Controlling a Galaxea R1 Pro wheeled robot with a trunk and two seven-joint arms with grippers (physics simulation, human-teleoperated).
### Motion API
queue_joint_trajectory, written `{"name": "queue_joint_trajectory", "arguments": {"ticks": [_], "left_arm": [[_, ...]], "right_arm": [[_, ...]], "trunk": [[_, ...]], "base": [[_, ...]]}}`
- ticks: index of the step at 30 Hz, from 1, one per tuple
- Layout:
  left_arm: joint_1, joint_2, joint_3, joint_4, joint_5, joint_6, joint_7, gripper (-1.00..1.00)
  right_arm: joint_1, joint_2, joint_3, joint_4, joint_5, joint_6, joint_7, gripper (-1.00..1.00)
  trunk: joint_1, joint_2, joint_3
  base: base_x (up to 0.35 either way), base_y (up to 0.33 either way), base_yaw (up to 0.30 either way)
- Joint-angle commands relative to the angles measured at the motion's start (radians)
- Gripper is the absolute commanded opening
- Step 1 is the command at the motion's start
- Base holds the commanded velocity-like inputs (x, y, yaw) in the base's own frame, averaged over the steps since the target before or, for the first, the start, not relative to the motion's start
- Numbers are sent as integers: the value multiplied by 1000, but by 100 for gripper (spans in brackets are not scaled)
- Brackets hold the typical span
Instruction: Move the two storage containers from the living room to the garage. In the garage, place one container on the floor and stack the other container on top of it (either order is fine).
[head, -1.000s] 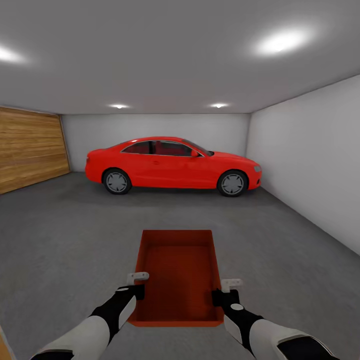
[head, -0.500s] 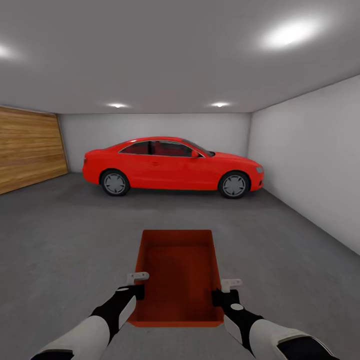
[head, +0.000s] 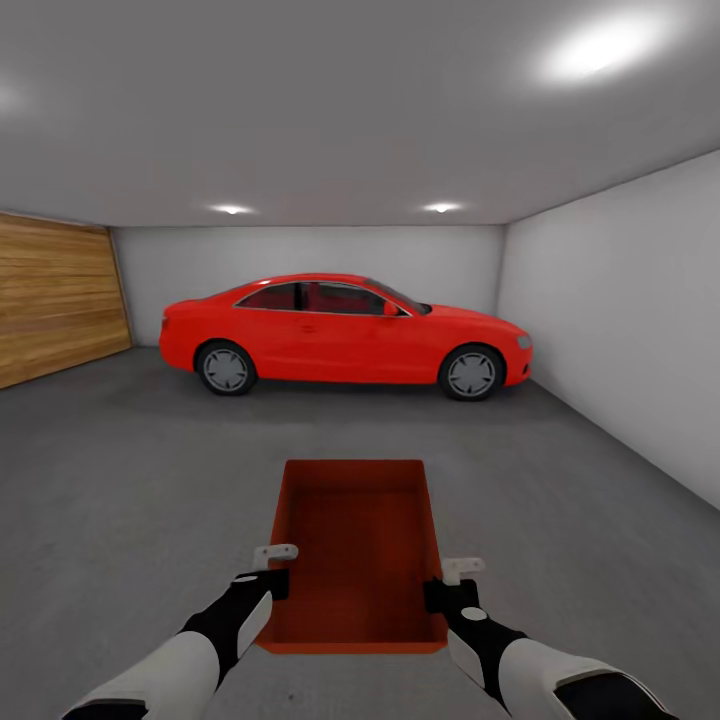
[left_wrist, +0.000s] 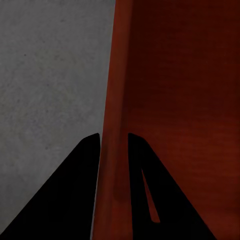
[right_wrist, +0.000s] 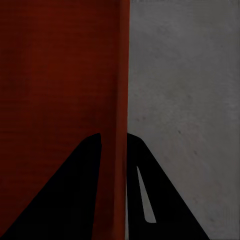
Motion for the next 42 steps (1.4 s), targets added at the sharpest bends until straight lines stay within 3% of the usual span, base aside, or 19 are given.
{"name": "queue_joint_trajectory", "arguments": {"ticks": [1, 42], "left_arm": [[-1, 11, 26, -5, -19, -94, 69, -100], [-1, 11, 27, -5, -19, -94, 69, -100]], "right_arm": [[-1, 1, -32, 2, 10, -1, 6, -100], [-1, 1, -32, 2, 10, 0, 6, -100]], "trunk": [[1, -1, -2], [1, -1, -2]], "base": [[321, 0, 0], [321, 0, 0]]}}
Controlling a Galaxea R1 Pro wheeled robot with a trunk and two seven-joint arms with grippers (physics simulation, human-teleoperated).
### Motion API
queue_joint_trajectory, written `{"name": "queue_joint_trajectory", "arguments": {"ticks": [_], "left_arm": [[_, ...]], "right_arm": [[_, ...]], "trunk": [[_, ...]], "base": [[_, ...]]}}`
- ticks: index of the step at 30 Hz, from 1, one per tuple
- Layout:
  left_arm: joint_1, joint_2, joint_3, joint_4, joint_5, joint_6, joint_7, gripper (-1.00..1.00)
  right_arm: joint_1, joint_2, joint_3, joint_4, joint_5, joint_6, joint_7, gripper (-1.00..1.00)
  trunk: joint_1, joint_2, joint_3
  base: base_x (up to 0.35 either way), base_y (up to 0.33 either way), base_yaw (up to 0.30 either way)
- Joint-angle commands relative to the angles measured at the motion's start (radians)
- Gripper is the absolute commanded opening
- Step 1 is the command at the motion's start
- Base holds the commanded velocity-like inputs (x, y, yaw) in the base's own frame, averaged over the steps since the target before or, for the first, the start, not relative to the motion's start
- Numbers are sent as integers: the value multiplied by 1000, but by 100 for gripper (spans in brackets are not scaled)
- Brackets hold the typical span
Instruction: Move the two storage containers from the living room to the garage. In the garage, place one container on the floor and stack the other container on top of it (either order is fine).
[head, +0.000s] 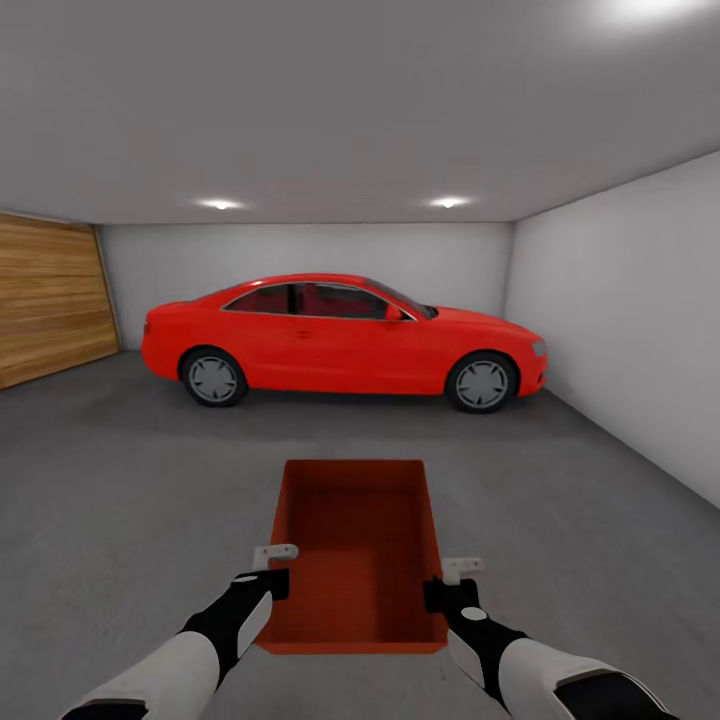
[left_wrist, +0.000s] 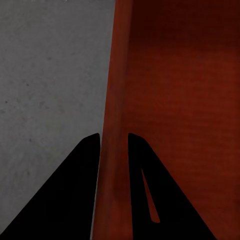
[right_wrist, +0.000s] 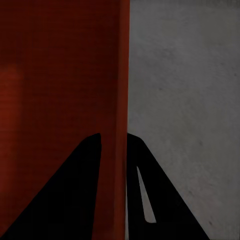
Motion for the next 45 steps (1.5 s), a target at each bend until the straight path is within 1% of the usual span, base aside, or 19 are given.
{"name": "queue_joint_trajectory", "arguments": {"ticks": [1, 45], "left_arm": [[-1, 11, 26, -5, -19, -95, 69, -100], [-1, 11, 26, -5, -19, -95, 69, -100]], "right_arm": [[-1, 1, -32, 2, 10, -1, 6, -100], [-1, 1, -32, 2, 10, -2, 6, -100]], "trunk": [[1, -1, -2], [1, -1, -2]], "base": [[321, 0, 0], [321, 0, 0]]}}
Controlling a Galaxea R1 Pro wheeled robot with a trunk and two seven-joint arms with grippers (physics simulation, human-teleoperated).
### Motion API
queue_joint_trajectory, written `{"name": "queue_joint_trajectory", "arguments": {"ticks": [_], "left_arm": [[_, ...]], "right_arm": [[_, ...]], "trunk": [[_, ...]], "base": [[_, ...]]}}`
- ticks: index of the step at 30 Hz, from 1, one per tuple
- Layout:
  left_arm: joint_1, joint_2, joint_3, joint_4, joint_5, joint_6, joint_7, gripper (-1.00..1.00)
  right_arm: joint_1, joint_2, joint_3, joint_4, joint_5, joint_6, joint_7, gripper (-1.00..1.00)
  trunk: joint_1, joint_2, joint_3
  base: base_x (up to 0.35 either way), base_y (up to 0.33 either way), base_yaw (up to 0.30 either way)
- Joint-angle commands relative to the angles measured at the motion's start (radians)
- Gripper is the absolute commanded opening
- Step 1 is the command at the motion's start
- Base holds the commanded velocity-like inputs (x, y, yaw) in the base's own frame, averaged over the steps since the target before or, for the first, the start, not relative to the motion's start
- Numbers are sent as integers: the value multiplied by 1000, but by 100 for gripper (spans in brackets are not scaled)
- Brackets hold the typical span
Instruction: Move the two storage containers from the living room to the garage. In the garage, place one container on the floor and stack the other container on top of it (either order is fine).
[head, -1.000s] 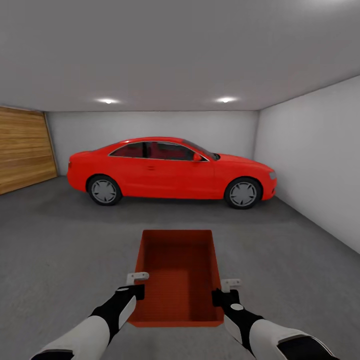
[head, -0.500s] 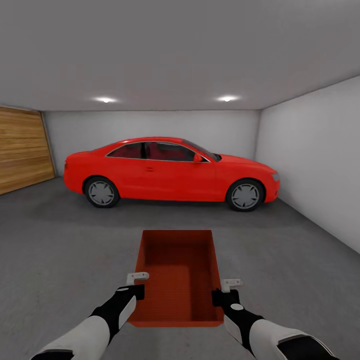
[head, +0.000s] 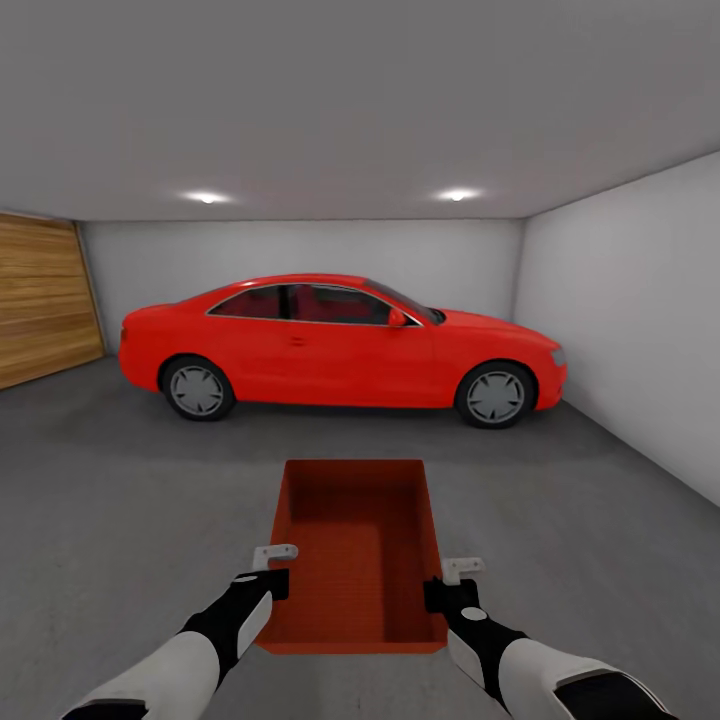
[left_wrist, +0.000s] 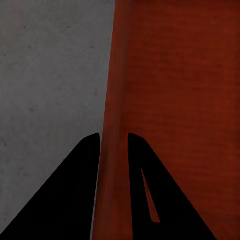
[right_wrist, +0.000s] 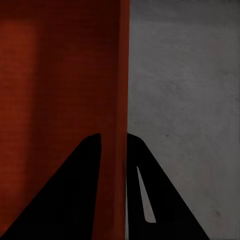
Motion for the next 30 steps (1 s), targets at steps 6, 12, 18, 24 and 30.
{"name": "queue_joint_trajectory", "arguments": {"ticks": [6, 12, 18, 24, 30], "left_arm": [[-1, 11, 26, -5, -19, -94, 69, -100], [-1, 10, 26, -5, -19, -94, 69, -100], [-1, 10, 26, -5, -19, -94, 69, -100], [-1, 10, 26, -5, -19, -94, 69, -100], [-1, 10, 28, -5, -19, -94, 69, -100]], "right_arm": [[-1, 1, -32, 2, 10, -1, 5, -100], [-1, 1, -32, 2, 10, -1, 0, -100], [-1, 1, -32, 2, 10, -2, 0, -100], [-1, 1, -32, 2, 10, -1, 1, -100], [-1, 1, -32, 2, 10, -1, 3, -100]], "trunk": [[1, -1, -2], [1, -1, -2], [1, -1, -2], [1, -1, -2], [1, -1, -2]], "base": [[321, 0, -4], [321, 0, -145], [321, 0, -265], [321, 1, -282], [320, 108, -284]]}}
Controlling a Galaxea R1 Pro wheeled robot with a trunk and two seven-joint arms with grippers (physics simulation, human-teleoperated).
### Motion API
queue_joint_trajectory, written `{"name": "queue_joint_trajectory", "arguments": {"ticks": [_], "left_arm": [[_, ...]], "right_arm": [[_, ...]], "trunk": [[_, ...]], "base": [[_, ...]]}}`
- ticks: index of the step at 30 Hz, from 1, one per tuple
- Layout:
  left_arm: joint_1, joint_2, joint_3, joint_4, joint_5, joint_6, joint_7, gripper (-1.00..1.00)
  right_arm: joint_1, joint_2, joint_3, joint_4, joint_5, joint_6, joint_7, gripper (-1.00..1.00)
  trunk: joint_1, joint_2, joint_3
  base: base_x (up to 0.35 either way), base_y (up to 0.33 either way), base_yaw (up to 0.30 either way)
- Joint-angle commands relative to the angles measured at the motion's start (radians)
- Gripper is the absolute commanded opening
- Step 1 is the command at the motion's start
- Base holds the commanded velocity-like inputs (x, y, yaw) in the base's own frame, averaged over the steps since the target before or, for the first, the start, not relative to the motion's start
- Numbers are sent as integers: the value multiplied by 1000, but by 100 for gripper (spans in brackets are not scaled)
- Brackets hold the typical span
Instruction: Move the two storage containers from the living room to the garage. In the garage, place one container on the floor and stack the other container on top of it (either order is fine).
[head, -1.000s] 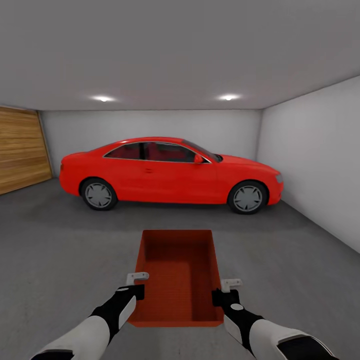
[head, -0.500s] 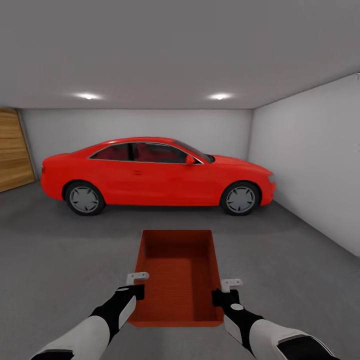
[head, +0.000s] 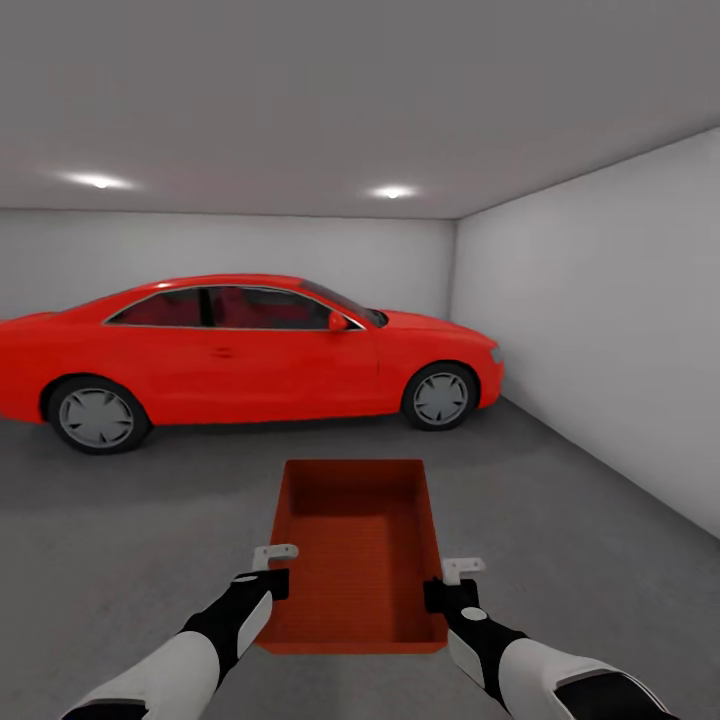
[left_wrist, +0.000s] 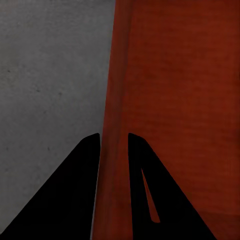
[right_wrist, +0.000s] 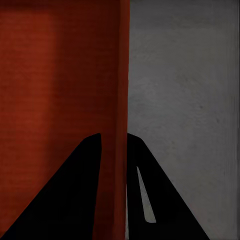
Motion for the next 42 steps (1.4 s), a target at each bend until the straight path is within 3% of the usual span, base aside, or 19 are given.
{"name": "queue_joint_trajectory", "arguments": {"ticks": [1, 42], "left_arm": [[-1, 10, 27, -6, -19, -94, 69, -100], [-1, 10, 28, -6, -19, -94, 69, -100]], "right_arm": [[-1, 1, -33, 2, 11, 0, 2, -100], [-1, 1, -33, 2, 11, -1, 3, -100]], "trunk": [[1, -1, -2], [1, -1, -2]], "base": [[316, 180, -284], [307, 205, -288]]}}
